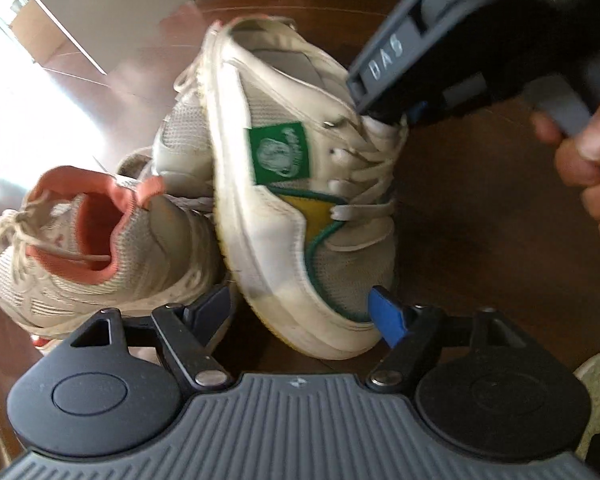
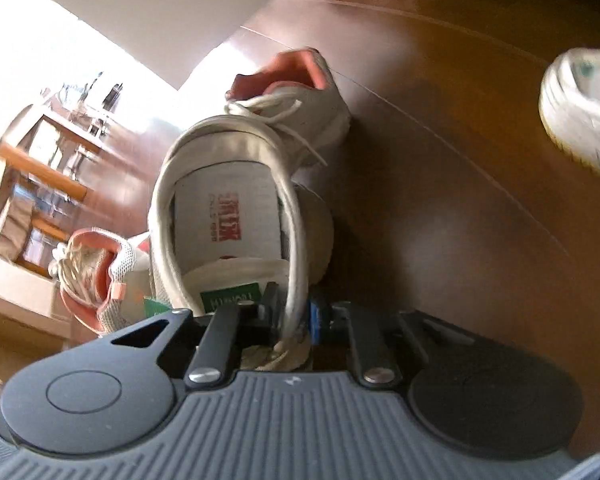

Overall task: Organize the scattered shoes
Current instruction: 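Place the second white sneaker beside its pair with the right tool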

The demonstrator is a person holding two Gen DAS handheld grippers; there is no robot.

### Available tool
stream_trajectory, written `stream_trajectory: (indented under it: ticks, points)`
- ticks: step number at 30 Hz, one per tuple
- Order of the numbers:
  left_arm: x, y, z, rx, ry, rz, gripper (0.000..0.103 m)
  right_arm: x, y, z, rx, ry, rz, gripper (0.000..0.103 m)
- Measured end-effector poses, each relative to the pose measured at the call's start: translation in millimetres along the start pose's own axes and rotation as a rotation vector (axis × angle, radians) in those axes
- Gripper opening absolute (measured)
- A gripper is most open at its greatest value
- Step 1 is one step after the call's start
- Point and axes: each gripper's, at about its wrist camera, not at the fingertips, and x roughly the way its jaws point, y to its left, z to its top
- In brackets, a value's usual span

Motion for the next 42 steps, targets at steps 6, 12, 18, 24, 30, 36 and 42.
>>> stream_trajectory:
  ticks: [6,12,18,24,30,36,42]
  points:
    - [-27.6,-13.9,1.5,0.039,-0.059,-0.042,0.062,-33.1,11.1,4.7,-0.149,-0.003,0.036,0.010]
    - [-52.5,-40.5,10.5,0.076,-0.111,-0.128,0.064,-76.5,-1.2,17.5,-0.300,0.107,-0.050,0.011]
    - [-43.2,-68.6,10.3,0.101,-0.071,-0.139,0.065,-103.2,-46.7,-2.8,-0.375,0.153,-0.234,0.059]
    - [-30.4,-67.7,-1.2,0.024,0.013,-0.221,0.065,-139.9,-64.3,-43.4,-0.596,0.167,-0.228,0.089]
    - [-14.7,-93.5,1.9,0.075,0.035,-0.257,0.065,-120.5,-67.2,-95.6,-0.901,0.175,-0.399,0.082]
    - [5.6,-96.7,17.0,0.098,0.021,-0.224,0.066,-107.6,-55.1,-88.4,-0.559,0.076,-0.495,0.075]
    - [6.7,-75.9,40.2,0.108,-0.037,-0.193,0.066,-98.4,-47.2,-72.9,-0.493,0.075,-0.543,0.076]
